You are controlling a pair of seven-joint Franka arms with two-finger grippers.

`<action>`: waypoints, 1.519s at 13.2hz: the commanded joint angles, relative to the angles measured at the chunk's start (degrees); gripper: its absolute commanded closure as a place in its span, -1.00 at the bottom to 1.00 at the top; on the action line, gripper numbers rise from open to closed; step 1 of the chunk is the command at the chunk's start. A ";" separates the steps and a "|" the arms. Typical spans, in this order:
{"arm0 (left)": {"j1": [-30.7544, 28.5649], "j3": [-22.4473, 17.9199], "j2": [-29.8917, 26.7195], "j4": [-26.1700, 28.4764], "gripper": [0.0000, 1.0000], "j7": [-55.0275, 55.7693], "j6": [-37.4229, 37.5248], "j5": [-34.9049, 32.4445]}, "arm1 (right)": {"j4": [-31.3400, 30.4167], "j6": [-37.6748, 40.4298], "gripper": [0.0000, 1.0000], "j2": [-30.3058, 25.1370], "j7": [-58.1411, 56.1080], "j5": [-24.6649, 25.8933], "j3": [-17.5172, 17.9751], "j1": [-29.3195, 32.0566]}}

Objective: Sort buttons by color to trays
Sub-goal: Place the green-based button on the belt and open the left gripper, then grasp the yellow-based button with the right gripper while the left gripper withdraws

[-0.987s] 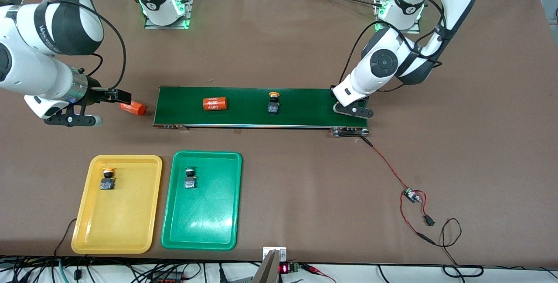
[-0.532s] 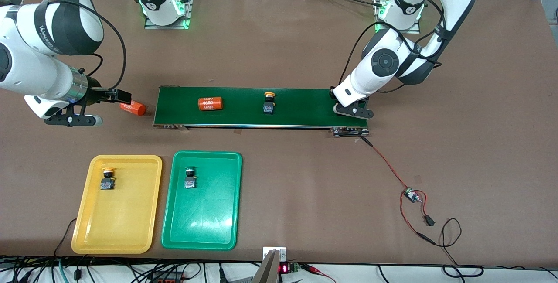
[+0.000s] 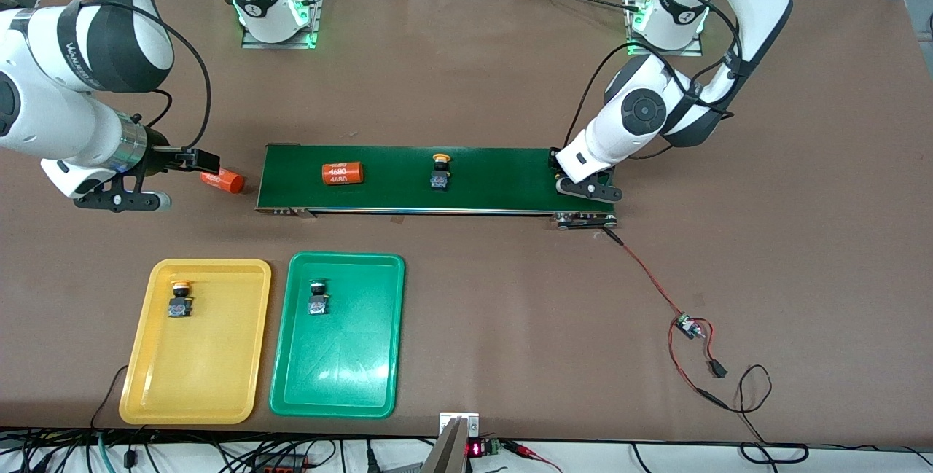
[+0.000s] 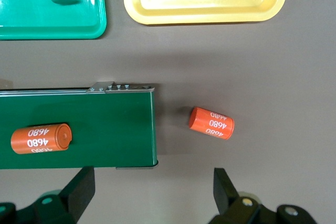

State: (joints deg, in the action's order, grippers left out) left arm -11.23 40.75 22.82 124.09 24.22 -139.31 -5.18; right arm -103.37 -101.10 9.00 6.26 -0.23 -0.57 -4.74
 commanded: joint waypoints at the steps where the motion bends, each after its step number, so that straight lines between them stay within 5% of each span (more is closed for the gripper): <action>1: 0.42 -0.50 -5.04 -2.88 -1.00 -0.31 3.76 1.05 | -1.22 -0.15 -1.00 -1.27 0.67 -0.39 0.31 -0.44; 6: -0.20 -1.46 -10.24 -15.43 -1.00 -0.22 21.94 1.23 | -1.04 -0.94 -1.00 0.22 2.16 -3.44 0.40 -4.13; 12: -0.20 -15.32 -14.02 -22.49 -1.00 -0.92 26.02 0.97 | -0.78 -7.16 -1.00 3.38 21.04 -6.89 0.40 -14.66; 15: 0.24 -23.14 -14.11 -27.66 -1.00 -11.08 26.28 1.31 | -0.52 -16.03 -1.00 8.99 29.99 -6.19 0.31 -20.20; 20: 5.67 -33.33 -13.24 -39.97 -1.00 -21.99 39.80 1.31 | 2.38 -22.90 -1.00 15.51 42.16 -6.19 0.31 -28.56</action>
State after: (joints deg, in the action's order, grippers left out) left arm -10.36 12.82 8.88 88.38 6.65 -103.62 -5.16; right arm -103.15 -123.31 22.83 45.31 -6.57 0.20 -30.90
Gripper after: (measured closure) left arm 0.000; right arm 0.000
